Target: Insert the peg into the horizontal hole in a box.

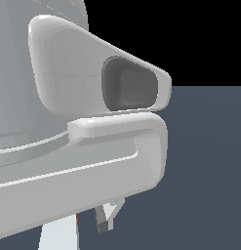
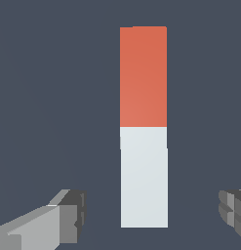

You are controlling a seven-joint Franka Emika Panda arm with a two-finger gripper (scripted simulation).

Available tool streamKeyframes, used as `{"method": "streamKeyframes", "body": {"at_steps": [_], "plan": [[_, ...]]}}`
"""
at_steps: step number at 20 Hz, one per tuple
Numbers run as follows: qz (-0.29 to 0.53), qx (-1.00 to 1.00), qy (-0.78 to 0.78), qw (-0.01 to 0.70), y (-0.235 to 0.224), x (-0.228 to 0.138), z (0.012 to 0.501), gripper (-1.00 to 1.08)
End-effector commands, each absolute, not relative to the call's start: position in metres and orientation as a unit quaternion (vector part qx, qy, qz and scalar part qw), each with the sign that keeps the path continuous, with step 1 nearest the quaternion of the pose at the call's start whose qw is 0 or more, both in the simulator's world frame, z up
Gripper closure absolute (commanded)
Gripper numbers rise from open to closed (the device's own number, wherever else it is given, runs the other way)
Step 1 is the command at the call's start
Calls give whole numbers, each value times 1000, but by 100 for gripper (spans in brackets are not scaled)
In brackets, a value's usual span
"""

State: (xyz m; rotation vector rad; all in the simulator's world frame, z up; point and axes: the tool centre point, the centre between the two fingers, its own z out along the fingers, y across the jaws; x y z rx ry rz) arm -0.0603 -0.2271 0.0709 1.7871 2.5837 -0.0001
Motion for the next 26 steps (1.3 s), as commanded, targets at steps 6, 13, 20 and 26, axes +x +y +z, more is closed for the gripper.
{"method": "streamKeyframes", "body": {"at_steps": [6,13,20,26], "plan": [[0,567,824,0,-232,-60,68,-92],[0,566,824,0,-232,-60,43,-92],[0,565,825,0,-232,-59,20,-92],[0,565,825,0,-232,-59,19,108]]}}
